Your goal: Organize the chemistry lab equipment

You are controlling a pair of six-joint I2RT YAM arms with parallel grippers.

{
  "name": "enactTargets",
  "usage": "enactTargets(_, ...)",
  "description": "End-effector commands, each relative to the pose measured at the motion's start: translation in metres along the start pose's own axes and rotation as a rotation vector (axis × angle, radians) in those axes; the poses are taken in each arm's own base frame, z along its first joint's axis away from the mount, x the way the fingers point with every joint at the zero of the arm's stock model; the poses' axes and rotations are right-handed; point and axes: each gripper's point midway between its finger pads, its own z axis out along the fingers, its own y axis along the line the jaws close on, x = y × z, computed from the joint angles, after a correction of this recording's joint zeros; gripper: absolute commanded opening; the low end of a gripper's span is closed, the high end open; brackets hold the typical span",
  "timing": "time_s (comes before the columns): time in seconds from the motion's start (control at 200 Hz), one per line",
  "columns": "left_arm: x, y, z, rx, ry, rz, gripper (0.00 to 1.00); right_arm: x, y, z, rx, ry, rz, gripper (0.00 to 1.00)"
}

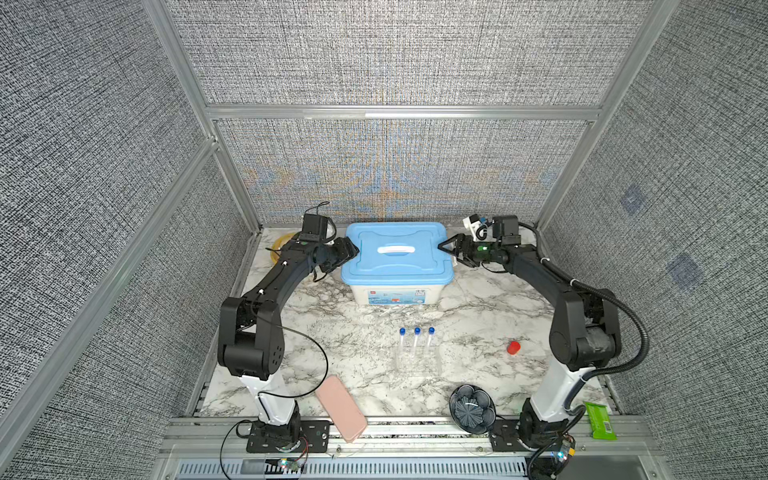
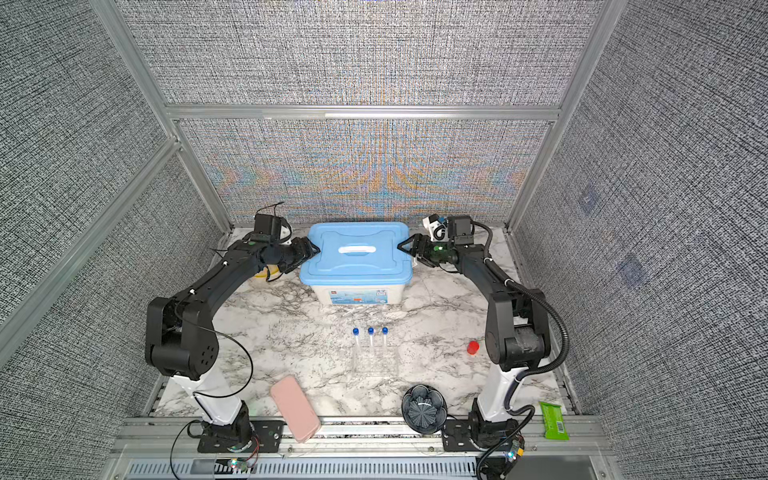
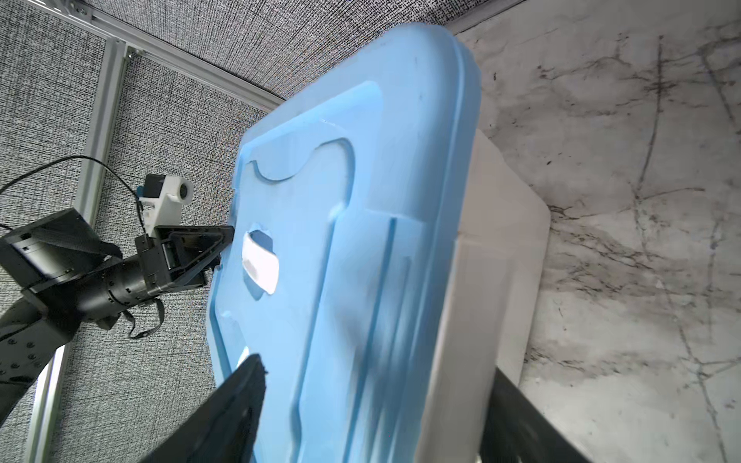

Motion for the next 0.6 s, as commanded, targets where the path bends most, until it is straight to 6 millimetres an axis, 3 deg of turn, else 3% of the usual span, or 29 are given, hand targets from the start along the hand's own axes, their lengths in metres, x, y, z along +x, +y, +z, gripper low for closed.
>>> enactTargets(0.0,0.023,0.022,0.001,-0.086,0.071,-0.041,0.75,0.007,0.006,0.004,0.036,0.028,-0.052,0.69)
enactTargets(0.225,0.027,0.022,0.000,-0.076,0.079,-0.055,0.75,0.021,0.010,0.015,0.186,0.078,-0.165,0.65)
enactTargets(0.425,0.029,0.021,-0.001,-0.073,0.084,-0.062,0.75,0.034,-0.008,0.022,0.422,0.162,-0.265,0.63)
enactTargets(0.59,0.030,0.018,0.001,-0.051,0.097,-0.076,0.75,0.038,-0.016,0.024,0.513,0.186,-0.325,0.51)
